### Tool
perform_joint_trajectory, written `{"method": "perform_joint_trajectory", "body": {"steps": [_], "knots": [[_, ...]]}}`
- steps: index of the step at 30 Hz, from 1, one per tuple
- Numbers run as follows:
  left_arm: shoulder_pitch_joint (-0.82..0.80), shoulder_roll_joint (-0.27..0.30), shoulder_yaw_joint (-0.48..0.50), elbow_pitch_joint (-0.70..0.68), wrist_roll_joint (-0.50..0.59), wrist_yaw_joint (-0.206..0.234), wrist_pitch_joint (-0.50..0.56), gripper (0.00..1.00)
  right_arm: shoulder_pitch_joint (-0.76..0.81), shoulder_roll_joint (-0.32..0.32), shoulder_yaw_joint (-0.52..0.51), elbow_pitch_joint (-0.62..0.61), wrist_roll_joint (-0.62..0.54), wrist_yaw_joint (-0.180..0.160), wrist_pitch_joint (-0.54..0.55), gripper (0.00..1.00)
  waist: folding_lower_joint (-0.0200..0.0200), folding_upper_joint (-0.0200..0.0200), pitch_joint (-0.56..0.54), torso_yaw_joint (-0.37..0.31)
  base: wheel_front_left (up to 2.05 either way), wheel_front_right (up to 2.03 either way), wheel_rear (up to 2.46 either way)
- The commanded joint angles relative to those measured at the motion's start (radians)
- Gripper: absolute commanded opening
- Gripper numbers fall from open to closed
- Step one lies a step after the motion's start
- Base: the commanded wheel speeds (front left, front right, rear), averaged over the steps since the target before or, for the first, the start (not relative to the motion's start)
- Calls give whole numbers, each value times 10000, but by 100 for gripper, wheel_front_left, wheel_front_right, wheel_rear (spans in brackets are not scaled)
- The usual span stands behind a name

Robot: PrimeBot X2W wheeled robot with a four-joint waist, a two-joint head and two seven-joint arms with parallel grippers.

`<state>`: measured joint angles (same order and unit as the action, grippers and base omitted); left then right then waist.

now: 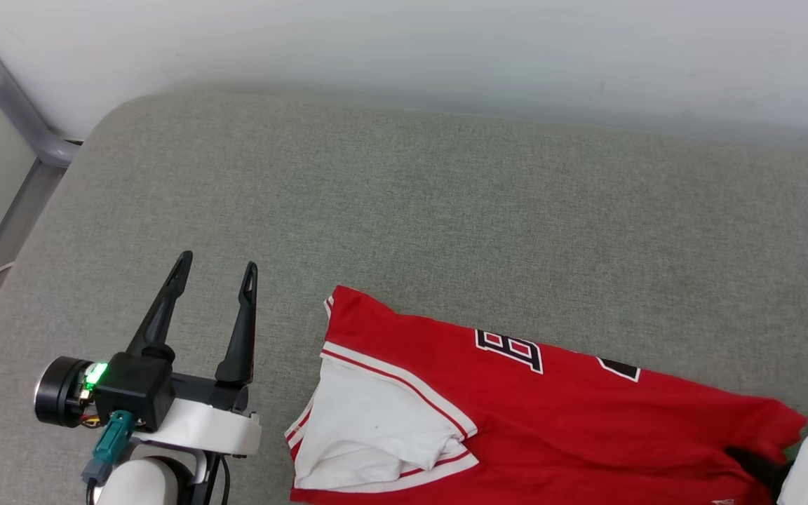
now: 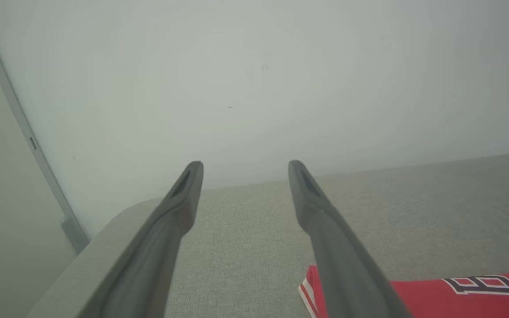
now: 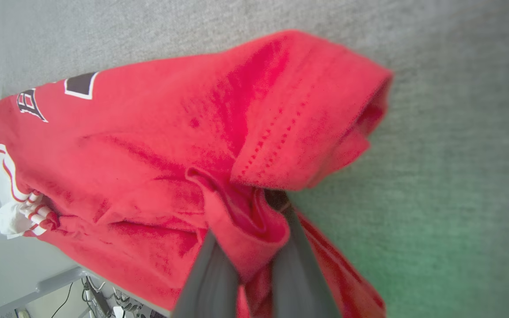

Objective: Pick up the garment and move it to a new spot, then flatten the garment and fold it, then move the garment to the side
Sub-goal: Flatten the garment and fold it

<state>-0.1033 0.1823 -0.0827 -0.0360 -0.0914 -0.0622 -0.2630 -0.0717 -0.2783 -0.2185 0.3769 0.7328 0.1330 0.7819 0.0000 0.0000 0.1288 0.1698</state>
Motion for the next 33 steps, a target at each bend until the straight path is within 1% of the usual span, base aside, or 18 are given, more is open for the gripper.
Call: {"method": "perform_joint_trajectory", "body": {"steps": [1,9,13,19,24,27,28,29,31,33], "knots": [[137,-73,121,20,107,-95,-20,100,114,-399,-54,313,-46,-51,-377,0,0,0,-41,-16,0,0,0],[194,-207,283,59,216,-255,-20,100,-31,-1298,-410,786,-355,-48,-1206,0,0,0,-179,-94,0,0,0],[250,-251,349,124,254,-308,-21,100,-122,-1447,-415,777,-335,-36,-1366,0,0,0,-315,-156,0,0,0],[456,-416,417,216,257,-361,-21,100,78,-1153,-230,151,212,-28,-1105,0,0,0,-713,-270,0,0,0],[638,-513,454,277,221,-421,-21,100,434,-988,-18,-683,493,-28,-601,0,0,0,-1110,-256,0,0,0],[775,-593,434,255,293,-445,-21,100,732,-746,104,-1306,709,-28,-149,0,0,0,-1350,-209,0,0,0],[874,-688,496,199,309,-447,-21,100,986,-417,255,-2065,857,-28,346,0,0,0,-1466,-144,0,0,0],[1015,-778,513,173,326,-457,-21,100,1208,43,391,-2816,986,-27,807,0,0,0,-1555,-66,0,0,0],[1061,-811,540,156,329,-468,-21,100,1290,397,492,-3276,1070,-27,1065,0,0,0,-1601,-16,0,0,0],[1098,-823,583,148,329,-482,-21,100,1338,880,566,-3622,1232,-28,1345,0,0,0,-1628,32,0,0,0]]}}
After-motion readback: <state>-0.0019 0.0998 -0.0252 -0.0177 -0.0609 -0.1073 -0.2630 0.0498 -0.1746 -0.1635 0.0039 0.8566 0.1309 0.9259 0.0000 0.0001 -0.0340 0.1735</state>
